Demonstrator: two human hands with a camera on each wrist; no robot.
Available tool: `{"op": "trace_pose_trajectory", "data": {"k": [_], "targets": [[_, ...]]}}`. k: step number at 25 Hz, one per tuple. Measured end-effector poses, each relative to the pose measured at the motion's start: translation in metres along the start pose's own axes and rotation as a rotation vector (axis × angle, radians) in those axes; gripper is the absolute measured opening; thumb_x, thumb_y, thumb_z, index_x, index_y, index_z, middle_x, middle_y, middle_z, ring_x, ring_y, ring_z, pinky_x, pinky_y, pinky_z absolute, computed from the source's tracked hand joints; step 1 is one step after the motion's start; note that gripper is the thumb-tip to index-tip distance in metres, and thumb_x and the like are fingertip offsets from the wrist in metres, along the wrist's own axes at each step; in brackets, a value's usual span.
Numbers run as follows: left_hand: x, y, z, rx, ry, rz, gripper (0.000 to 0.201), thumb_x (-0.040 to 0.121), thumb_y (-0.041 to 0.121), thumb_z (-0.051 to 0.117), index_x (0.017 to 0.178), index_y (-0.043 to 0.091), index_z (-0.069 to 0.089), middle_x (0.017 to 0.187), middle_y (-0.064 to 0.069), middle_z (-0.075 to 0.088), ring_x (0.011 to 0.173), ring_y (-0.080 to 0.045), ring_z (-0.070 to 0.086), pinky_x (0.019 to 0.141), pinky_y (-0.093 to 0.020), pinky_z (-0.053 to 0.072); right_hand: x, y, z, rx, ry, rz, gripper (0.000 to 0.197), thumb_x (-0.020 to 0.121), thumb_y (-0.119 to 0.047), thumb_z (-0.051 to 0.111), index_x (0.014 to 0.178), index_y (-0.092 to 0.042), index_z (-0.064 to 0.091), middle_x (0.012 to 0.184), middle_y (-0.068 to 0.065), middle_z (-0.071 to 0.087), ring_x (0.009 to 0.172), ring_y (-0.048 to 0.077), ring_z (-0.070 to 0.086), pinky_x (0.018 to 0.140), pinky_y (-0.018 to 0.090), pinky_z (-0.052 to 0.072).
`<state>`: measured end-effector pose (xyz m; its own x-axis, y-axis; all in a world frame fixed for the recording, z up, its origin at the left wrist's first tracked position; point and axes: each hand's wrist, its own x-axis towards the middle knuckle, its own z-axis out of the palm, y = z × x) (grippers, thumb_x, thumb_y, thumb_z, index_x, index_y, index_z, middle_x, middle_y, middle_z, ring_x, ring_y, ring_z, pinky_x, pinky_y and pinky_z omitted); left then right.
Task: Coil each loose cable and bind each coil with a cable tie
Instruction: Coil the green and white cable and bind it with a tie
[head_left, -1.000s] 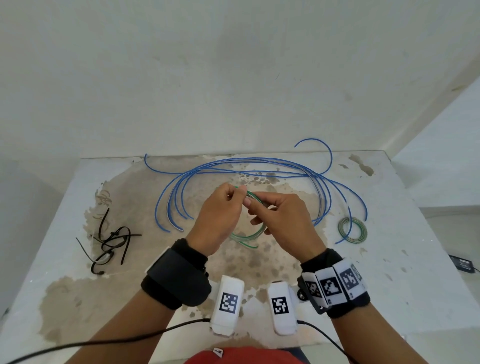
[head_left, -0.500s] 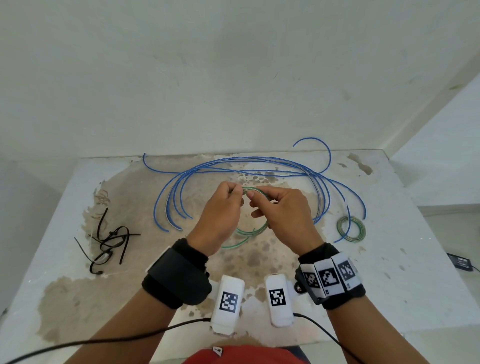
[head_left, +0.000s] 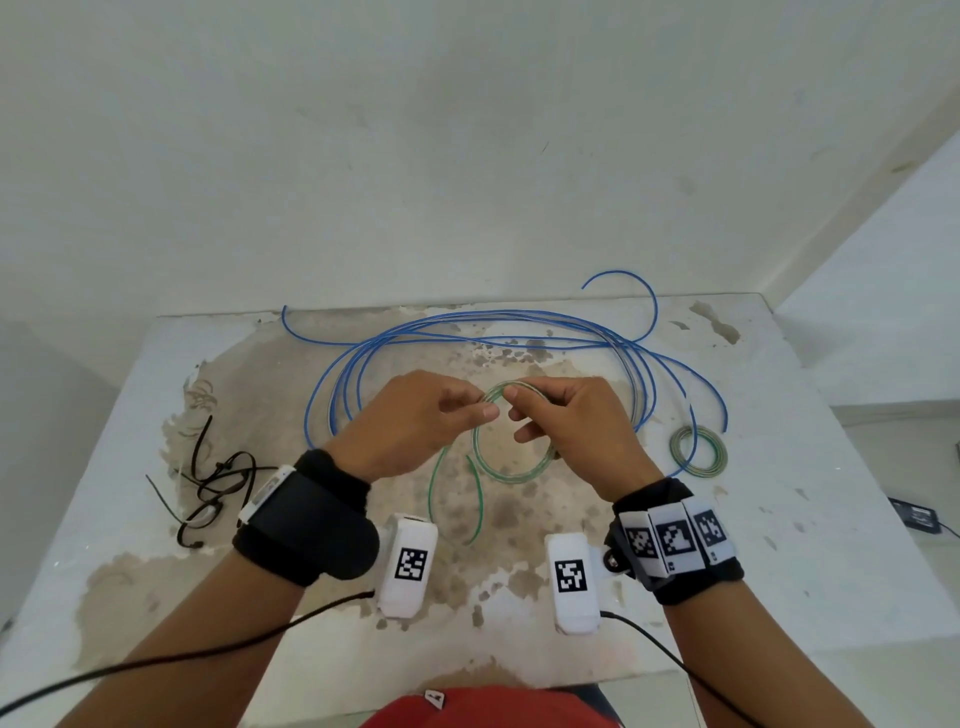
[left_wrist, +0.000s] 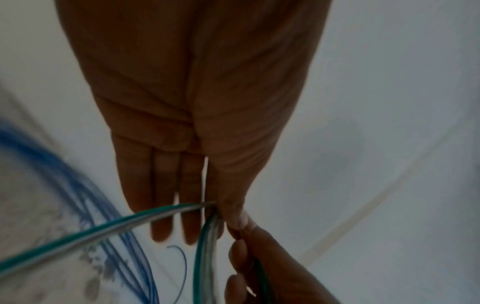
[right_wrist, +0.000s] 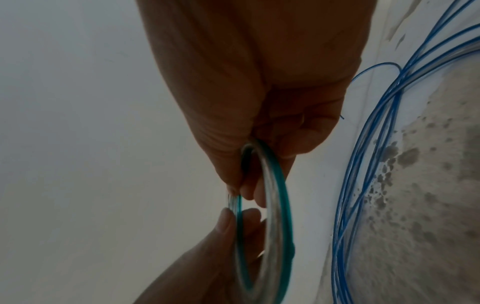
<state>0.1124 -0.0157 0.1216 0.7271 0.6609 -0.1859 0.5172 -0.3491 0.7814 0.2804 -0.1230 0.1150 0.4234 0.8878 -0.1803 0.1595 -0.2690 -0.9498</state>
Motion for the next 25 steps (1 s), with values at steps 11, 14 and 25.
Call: {"op": "trace_pose_trajectory", "data": {"k": [11, 14, 25], "targets": [[-0.005, -0.004, 0.012, -0.752, -0.088, -0.194, 0.031, 0.082, 0.031, 0.071, 0.105, 0.01, 0.072, 0.099, -0.009, 0.077, 0.093, -0.019, 0.074, 0.086, -0.028, 0.059, 0.001, -0.009, -0.014, 0.074, -0.205, 0.122, 0.022, 0.098, -0.036, 0.064, 0.107, -0.02, 0.076, 0.084, -0.005, 0.076, 0.071, 0.01, 0.072, 0.05, 0.021, 0.046], [-0.005, -0.004, 0.013, -0.786, -0.089, -0.203, 0.041, 0.078, 0.034, 0.071, 0.111, 0.01, 0.073, 0.093, -0.005, 0.077, 0.085, -0.014, 0.073, 0.081, -0.026, 0.059, 0.003, -0.009, -0.013, 0.053, -0.217, 0.124, 0.024, 0.099, -0.037, 0.062, 0.108, -0.02, 0.076, 0.084, -0.005, 0.075, 0.073, 0.01, 0.072, 0.052, 0.021, 0.048], [0.004, -0.008, 0.008, -0.983, 0.134, -0.232, 0.018, 0.096, 0.022, 0.062, 0.107, 0.013, 0.072, 0.088, 0.001, 0.076, 0.083, -0.011, 0.074, 0.064, -0.02, 0.056, 0.001, -0.006, -0.007, 0.244, -0.17, 0.163, 0.024, 0.097, -0.034, 0.064, 0.117, -0.022, 0.073, 0.098, 0.0, 0.079, 0.085, 0.012, 0.075, 0.061, 0.024, 0.056]]}}
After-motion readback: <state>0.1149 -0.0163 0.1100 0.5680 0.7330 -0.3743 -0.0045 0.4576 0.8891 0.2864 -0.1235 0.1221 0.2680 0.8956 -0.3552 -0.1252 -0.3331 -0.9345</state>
